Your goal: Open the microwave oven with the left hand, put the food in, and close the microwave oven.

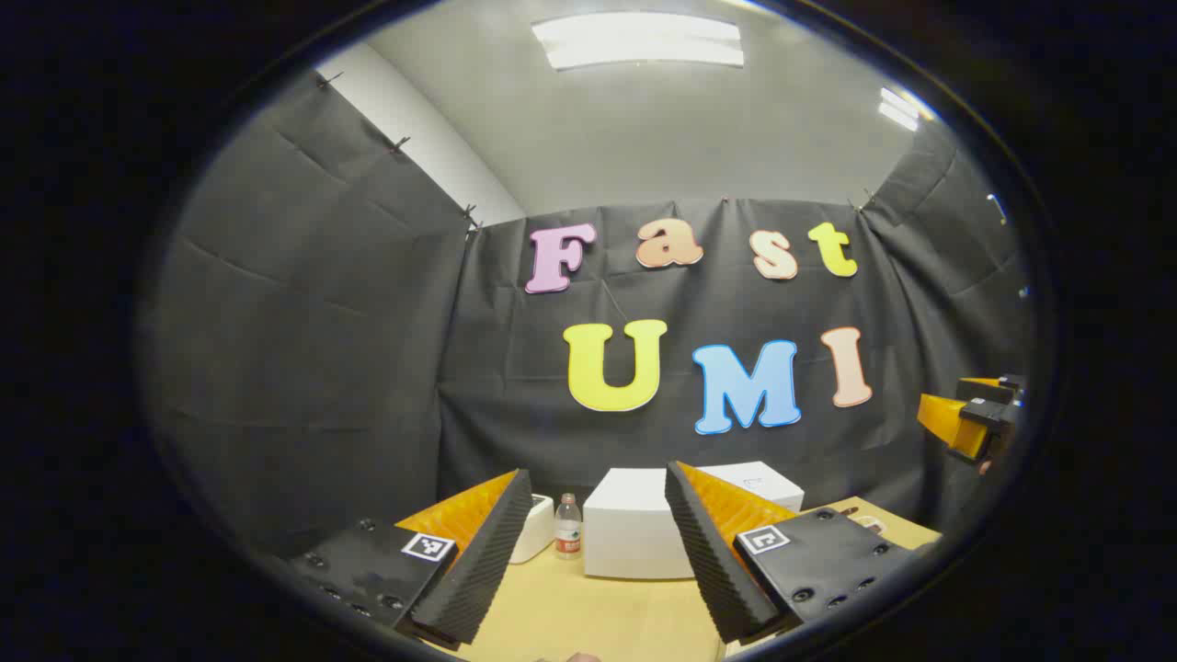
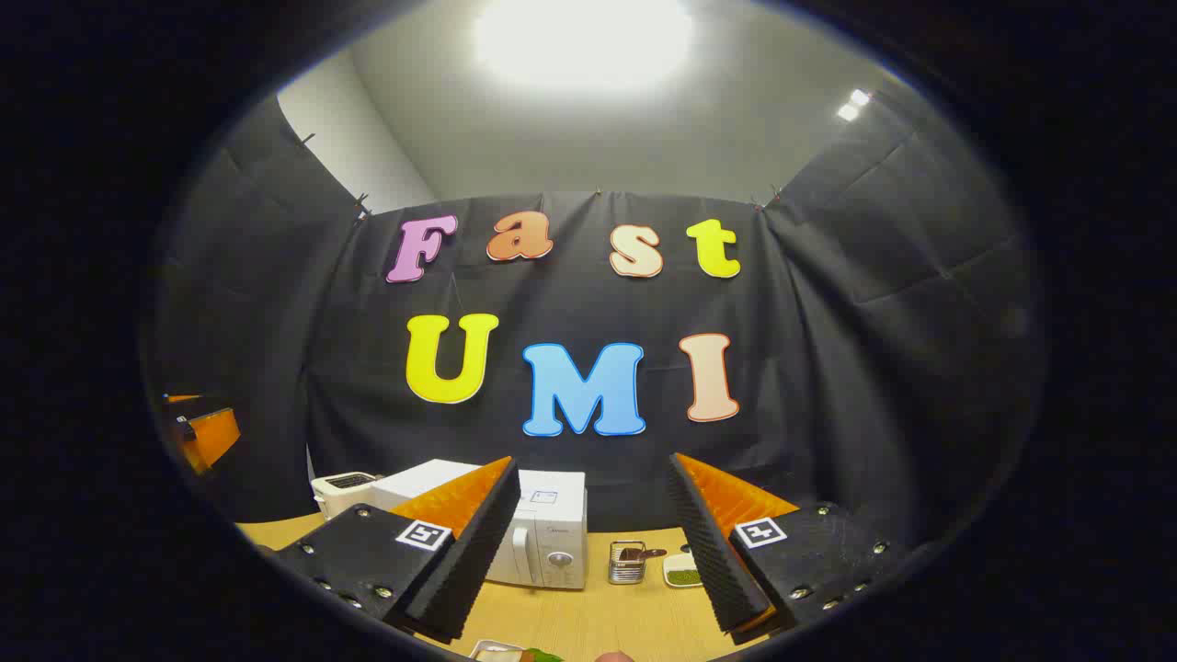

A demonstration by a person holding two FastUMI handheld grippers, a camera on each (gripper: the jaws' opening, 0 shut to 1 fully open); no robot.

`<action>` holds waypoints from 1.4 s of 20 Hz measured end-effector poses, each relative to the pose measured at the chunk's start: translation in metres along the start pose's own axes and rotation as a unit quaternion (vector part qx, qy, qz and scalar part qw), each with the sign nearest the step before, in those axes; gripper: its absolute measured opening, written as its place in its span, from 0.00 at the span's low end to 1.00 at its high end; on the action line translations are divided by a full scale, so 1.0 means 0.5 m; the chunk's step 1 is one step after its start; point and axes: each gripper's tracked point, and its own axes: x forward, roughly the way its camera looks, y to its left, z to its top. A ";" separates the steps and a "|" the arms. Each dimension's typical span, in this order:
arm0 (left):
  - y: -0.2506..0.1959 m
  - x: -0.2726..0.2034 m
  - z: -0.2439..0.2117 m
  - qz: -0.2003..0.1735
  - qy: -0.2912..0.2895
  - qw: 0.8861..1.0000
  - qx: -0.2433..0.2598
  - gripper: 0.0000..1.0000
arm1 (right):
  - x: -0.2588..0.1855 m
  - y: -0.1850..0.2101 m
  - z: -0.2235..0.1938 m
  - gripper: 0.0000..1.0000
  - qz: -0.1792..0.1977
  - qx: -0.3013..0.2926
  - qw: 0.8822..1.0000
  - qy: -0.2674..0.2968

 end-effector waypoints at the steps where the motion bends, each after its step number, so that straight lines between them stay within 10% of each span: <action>1: -0.004 -0.002 0.002 0.000 0.000 1.000 0.002 1.00 | 0.000 -0.001 0.001 0.96 0.001 -0.001 1.000 -0.002; 20: -0.129 -0.027 -0.026 0.008 0.001 1.000 0.020 1.00 | -0.046 -0.011 -0.027 0.96 0.058 0.007 0.998 -0.013; 28: -0.261 0.109 -0.097 -0.047 0.013 0.999 0.012 1.00 | -0.040 -0.088 -0.039 0.96 0.019 -0.005 1.000 -0.010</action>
